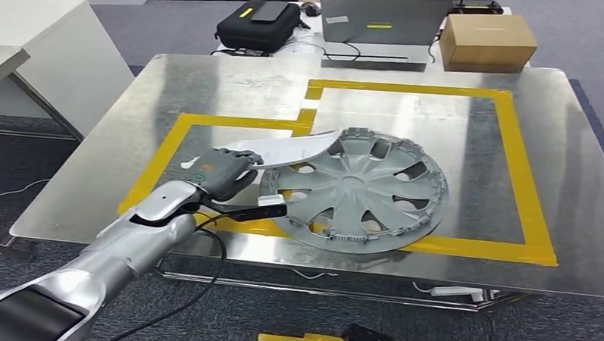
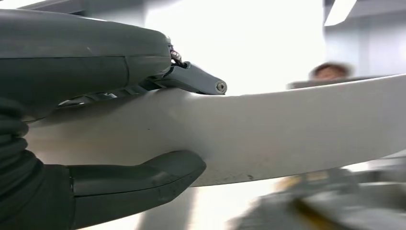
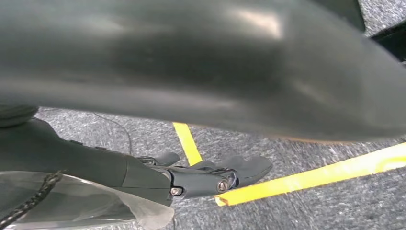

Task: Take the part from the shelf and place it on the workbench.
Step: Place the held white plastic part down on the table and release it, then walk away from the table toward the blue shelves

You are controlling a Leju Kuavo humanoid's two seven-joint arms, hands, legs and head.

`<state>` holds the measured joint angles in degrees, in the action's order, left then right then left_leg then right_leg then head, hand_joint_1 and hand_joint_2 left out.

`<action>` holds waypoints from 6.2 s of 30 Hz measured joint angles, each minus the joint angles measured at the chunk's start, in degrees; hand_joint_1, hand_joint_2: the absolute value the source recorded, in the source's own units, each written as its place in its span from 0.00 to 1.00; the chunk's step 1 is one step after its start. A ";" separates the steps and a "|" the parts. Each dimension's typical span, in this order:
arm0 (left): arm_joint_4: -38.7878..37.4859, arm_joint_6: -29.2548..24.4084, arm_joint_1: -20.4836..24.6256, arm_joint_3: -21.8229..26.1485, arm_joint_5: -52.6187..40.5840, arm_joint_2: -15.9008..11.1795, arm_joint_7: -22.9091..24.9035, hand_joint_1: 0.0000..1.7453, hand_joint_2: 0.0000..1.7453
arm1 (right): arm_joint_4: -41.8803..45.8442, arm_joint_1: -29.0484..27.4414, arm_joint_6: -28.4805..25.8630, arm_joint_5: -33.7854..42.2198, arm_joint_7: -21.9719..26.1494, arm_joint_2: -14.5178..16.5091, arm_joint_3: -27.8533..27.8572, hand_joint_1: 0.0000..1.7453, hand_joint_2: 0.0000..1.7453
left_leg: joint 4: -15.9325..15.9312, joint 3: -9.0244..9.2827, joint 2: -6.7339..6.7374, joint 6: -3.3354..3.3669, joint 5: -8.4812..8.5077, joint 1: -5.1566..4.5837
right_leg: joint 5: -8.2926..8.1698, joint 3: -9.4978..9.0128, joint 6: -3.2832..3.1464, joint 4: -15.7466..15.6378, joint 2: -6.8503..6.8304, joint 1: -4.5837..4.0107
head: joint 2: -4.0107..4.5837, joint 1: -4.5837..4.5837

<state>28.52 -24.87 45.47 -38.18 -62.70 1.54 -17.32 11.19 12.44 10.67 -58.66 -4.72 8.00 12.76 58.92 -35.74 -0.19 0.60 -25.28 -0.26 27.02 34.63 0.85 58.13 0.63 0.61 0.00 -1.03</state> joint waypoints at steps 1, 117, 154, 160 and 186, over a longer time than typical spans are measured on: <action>-0.55 -0.01 -0.16 0.71 0.09 -0.75 0.38 1.00 1.00 | 0.00 0.02 -0.03 0.00 -0.01 -0.01 0.01 0.00 0.00 | -0.42 0.11 -0.01 0.13 -0.08 0.09 | 0.01 0.06 0.26 -0.08 -0.03 0.01 | 0.00 -0.01; -15.48 21.90 -41.88 34.89 3.96 -6.69 13.69 0.00 0.00 | 0.68 -5.32 0.00 -0.96 3.87 -4.16 6.31 0.00 0.00 | 14.43 -2.23 0.64 -2.38 -5.71 1.00 | 0.28 -3.79 -1.39 -2.77 -1.31 -0.52 | 0.00 0.38; -17.04 23.64 -44.17 46.81 4.00 6.48 17.57 0.00 0.00 | 0.44 -10.27 -0.33 -4.52 7.91 -7.26 8.41 0.00 0.00 | -1.56 4.82 3.41 0.52 -2.59 -0.33 | 2.22 -5.51 0.46 -2.01 -8.38 -0.60 | 0.00 -0.05; -17.12 21.69 -44.22 44.19 1.37 6.25 19.14 0.00 1.00 | 0.28 -10.34 0.54 -5.14 7.50 -7.75 8.33 0.00 0.00 | -2.27 4.00 -0.46 2.32 -1.22 0.07 | 10.06 1.06 1.61 12.17 -1.14 0.00 | 0.00 0.34; -17.36 21.17 -44.48 46.57 1.17 7.17 24.04 0.00 0.00 | -0.09 -10.49 0.82 -7.15 10.21 -8.07 8.28 0.00 0.00 | -1.25 3.76 2.77 1.05 -2.24 -0.84 | 2.89 -5.51 0.91 -1.38 -9.16 -0.17 | 0.00 -0.70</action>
<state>11.16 -3.70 0.99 8.39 -61.52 8.70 6.72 11.10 1.95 11.49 -65.82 5.49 -0.07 21.04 57.67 -31.98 2.58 1.66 -27.51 -1.10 29.91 29.12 1.75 56.75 -8.53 0.44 0.00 -1.73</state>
